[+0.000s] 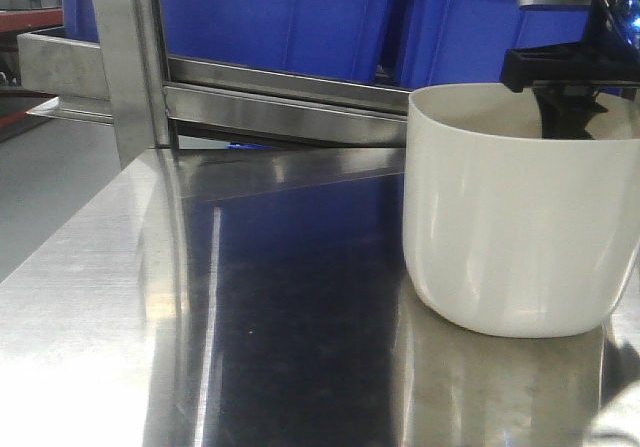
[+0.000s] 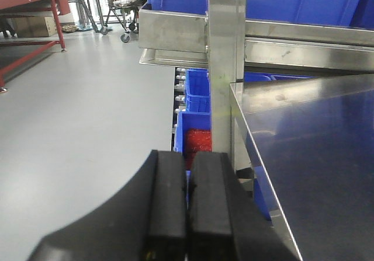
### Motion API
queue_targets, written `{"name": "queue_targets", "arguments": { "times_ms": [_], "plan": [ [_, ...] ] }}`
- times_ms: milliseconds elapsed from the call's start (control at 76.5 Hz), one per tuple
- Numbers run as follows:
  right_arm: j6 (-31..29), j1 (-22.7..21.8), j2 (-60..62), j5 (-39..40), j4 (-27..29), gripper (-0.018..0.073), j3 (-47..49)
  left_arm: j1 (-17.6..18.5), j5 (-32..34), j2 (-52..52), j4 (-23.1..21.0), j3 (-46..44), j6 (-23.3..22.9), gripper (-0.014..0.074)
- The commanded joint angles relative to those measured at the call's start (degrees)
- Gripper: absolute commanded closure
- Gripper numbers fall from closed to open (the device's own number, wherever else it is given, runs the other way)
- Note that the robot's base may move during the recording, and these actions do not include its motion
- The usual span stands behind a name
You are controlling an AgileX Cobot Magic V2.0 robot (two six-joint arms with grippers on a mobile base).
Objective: Move white bin to right shelf second layer
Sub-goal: 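Lower the open right gripper into the white bin's rim, then close the right gripper on the rim and lift the white bin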
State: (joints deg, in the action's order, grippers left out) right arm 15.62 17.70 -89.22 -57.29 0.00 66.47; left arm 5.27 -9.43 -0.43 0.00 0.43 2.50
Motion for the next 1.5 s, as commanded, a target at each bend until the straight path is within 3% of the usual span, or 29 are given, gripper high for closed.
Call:
{"name": "queue_targets", "arguments": {
  "times_ms": [0, 131, 183, 405, 863, 1203, 1490],
  "plan": [
    [-0.6, -0.07, 2.53, 1.74, -1.81, 0.0243, 1.89, 0.33, 5.0, -0.8, 0.0, 2.11, -0.3, 0.0512],
    [-0.6, -0.07, 3.88, 2.11, -3.94, 0.0527, 1.89, 0.33, 5.0, -0.8, 0.0, 2.11, -0.3, 0.0512],
    [-0.6, -0.07, 4.57, 2.42, -4.73, 0.0489, 1.89, 0.33, 5.0, -0.8, 0.0, 2.11, -0.3, 0.0512],
    [-0.6, -0.07, 9.79, 5.56, -7.72, 0.0504, 1.89, 0.33, 5.0, -0.8, 0.0, 2.11, -0.3, 0.0512],
    [-0.6, -0.25, 28.74, 20.41, -7.93, 0.0504, 0.02, 0.33, 5.0, -0.8, 0.0, 2.11, -0.3, 0.0512],
    [-0.6, -6.33, 46.01, 33.22, -7.93, 0.0504, -17.5, 0.33, 5.0, -0.8, 0.0, 2.11, -0.3, 0.0512],
    [-0.6, -9.49, 58.3, 38.69, -7.88, 0.0504, -30.03, 0.33, 5.0, -0.8, 0.0, 2.11, -0.3, 0.0512]
  ]
}}
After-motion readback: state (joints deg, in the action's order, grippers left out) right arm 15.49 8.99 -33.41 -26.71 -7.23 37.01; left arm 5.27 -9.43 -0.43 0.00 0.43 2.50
